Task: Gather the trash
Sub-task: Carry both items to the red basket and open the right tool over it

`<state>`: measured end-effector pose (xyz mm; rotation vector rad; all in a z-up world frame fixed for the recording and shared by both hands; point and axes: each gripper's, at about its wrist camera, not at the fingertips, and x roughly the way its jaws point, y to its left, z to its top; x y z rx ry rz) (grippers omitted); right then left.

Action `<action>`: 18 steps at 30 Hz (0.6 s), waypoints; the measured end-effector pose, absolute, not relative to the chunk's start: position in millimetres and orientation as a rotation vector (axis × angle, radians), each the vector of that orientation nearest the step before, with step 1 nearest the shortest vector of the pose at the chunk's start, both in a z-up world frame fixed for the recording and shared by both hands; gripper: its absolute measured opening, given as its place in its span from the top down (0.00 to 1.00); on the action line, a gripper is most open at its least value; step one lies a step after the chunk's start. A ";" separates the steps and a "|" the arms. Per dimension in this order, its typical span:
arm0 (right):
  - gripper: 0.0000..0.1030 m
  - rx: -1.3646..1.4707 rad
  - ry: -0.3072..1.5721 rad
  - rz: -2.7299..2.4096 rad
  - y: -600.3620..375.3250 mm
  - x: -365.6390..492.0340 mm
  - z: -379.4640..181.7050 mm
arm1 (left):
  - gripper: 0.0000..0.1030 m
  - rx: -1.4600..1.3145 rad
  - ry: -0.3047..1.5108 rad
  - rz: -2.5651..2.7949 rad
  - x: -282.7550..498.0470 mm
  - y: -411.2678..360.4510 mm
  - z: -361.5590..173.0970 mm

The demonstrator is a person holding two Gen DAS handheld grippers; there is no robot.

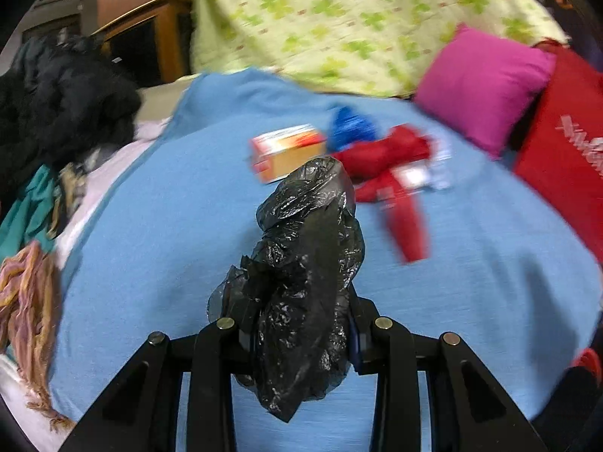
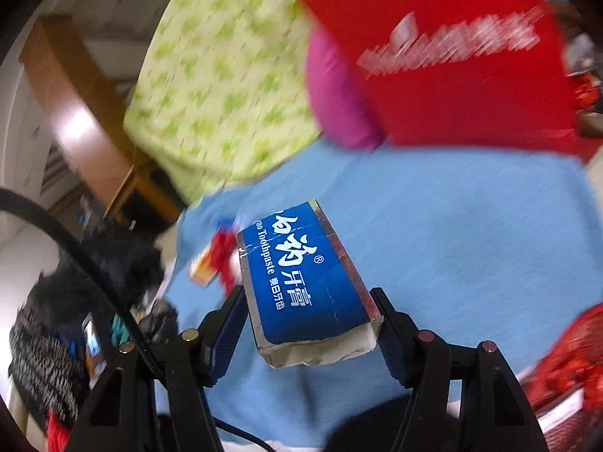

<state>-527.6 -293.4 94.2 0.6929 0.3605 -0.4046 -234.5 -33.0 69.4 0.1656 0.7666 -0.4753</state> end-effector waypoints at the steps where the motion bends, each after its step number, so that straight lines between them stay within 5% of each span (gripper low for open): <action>1: 0.34 0.686 0.339 -0.445 -300.6 -546.0 100.0 | 0.65 0.164 0.755 -0.516 -243.6 -45.6 78.4; 8: 0.34 0.678 0.325 -0.740 -337.1 -668.3 92.7 | 0.65 0.176 0.723 -0.806 -316.0 -134.6 122.3; 18: 0.34 0.803 0.493 -0.940 -348.8 -757.4 -1.6 | 0.65 0.315 0.739 -1.151 -437.2 -240.6 130.4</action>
